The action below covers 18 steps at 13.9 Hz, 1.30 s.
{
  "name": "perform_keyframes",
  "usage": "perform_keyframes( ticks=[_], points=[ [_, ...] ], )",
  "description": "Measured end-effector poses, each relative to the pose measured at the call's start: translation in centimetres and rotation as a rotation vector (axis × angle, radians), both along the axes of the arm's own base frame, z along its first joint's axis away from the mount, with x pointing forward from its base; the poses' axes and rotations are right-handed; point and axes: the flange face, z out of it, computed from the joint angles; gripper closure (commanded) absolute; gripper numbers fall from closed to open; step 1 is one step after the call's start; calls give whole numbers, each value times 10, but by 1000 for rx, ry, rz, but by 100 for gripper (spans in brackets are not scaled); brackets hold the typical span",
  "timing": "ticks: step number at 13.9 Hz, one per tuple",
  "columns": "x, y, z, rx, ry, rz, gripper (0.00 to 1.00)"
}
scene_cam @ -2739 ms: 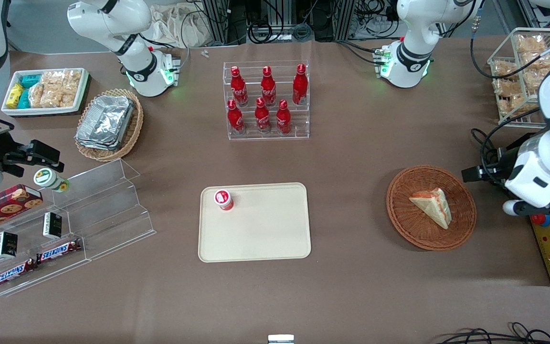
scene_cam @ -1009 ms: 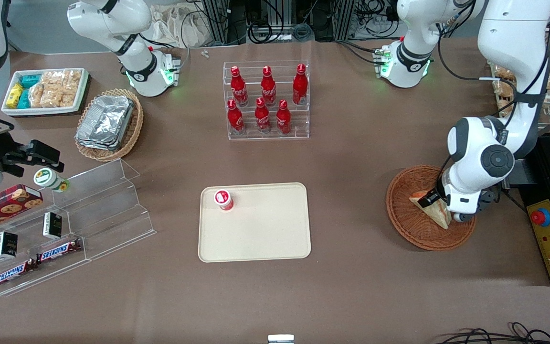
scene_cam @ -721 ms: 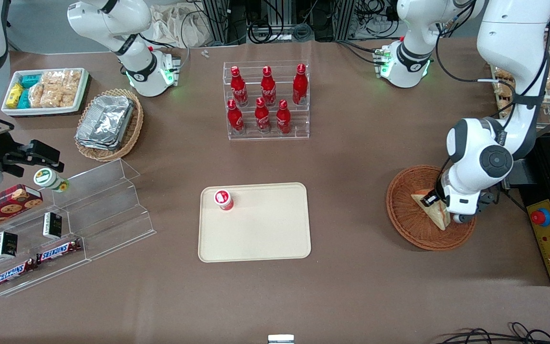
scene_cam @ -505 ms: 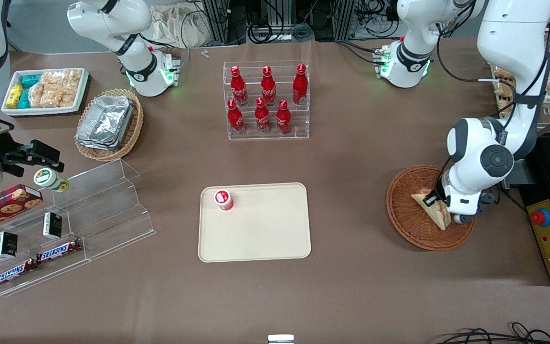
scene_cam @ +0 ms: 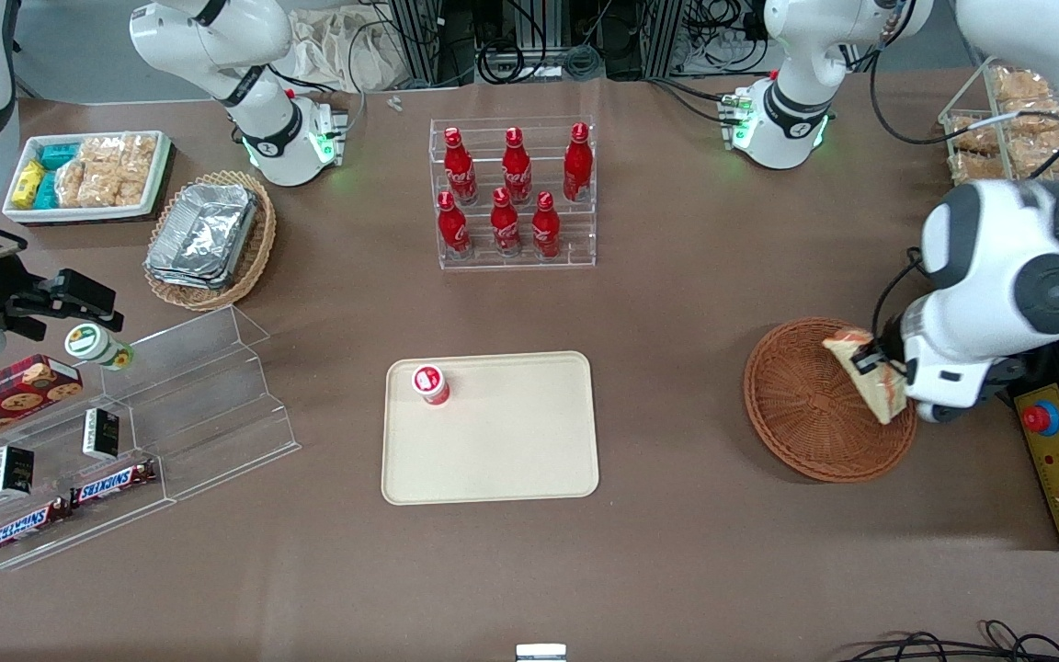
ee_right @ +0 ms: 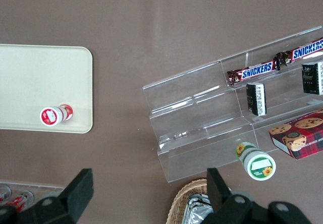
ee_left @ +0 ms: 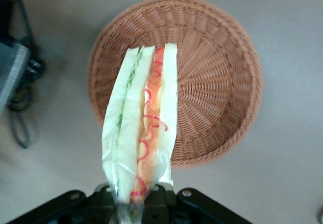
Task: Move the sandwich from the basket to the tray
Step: 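Lift the sandwich out of the basket and carry it toward the tray, then lower the held sandwich onto the cream tray beside the cup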
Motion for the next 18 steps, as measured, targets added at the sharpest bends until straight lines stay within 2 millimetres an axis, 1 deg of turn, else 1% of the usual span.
perform_keyframes(
  ticks=[1,2,3,4,5,6,7,9,10,12,14,16,17,18],
  points=[
    [2,-1,32,-7,4,-40,90],
    [3,-5,60,-16,-2,-88,90],
    [3,-18,84,-26,-13,-138,91],
    [1,-38,102,-37,-25,-186,93],
    [-3,-64,115,-47,-33,-232,97],
    [-9,-96,121,-58,-35,-289,100],
    [-16,-125,120,-68,-31,-341,100],
    [-26,-177,104,-90,-1,-430,100],
    [-29,-200,91,-103,19,-459,100],
    [-29,-240,64,-131,30,-467,100],
    [-29,-283,31,-158,17,-461,100],
    [-32,-326,-8,-175,2,-472,100],
    [-31,-340,-28,-180,-6,-471,100],
    [-28,-349,-48,-190,-9,-467,100]
  ],
)
